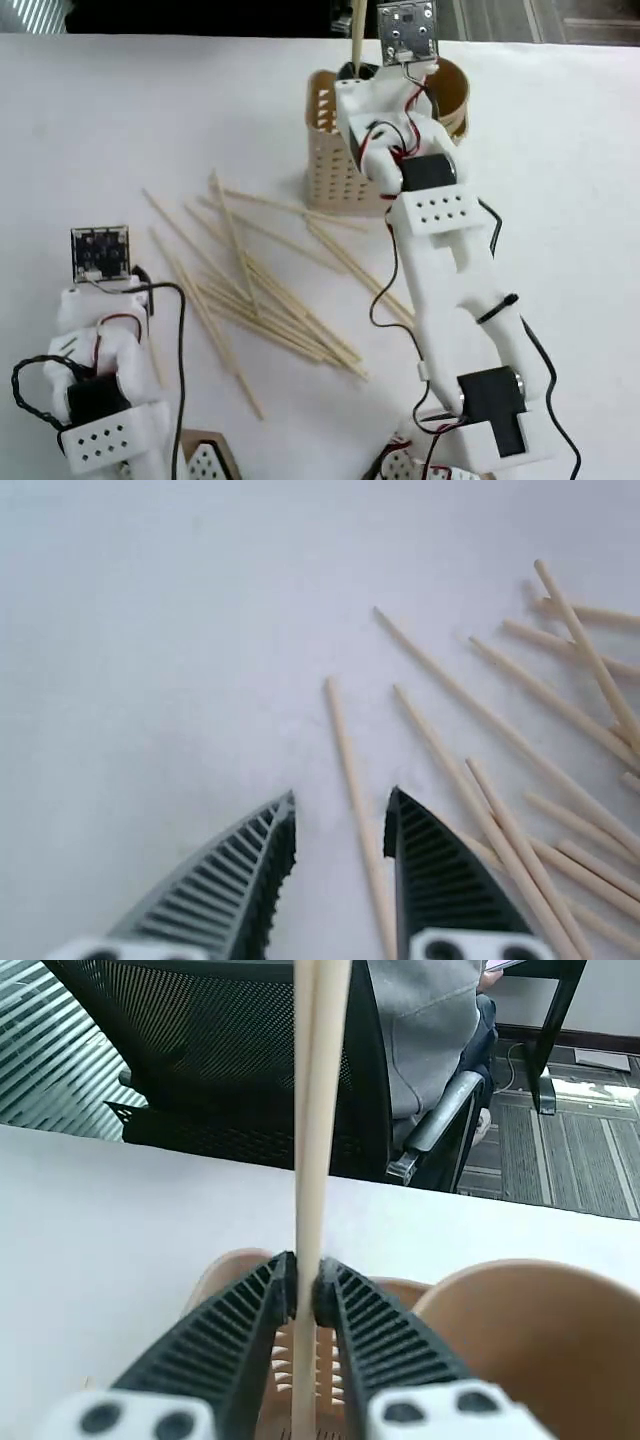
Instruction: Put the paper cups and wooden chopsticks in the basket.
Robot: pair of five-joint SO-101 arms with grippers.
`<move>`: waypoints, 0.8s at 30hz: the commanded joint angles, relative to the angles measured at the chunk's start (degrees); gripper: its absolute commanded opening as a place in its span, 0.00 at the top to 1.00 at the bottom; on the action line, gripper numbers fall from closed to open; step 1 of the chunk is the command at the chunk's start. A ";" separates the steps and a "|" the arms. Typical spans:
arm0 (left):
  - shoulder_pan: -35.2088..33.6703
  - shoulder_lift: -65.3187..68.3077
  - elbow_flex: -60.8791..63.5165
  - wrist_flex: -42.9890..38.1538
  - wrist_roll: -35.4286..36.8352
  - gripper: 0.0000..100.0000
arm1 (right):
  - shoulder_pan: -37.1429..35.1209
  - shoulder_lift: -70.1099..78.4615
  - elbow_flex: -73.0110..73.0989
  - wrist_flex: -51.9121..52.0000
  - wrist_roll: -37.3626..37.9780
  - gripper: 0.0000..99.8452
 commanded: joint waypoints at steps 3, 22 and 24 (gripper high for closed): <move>0.75 -0.57 -0.35 -1.14 -0.44 0.84 | -0.04 -3.82 -4.04 5.41 2.11 0.84; 0.75 -0.57 -0.62 -1.23 -0.62 0.84 | -3.30 -3.65 -36.84 67.21 7.30 0.98; 0.75 -0.48 -1.49 -0.97 -2.64 0.83 | -3.21 -3.82 -35.60 70.29 7.30 0.98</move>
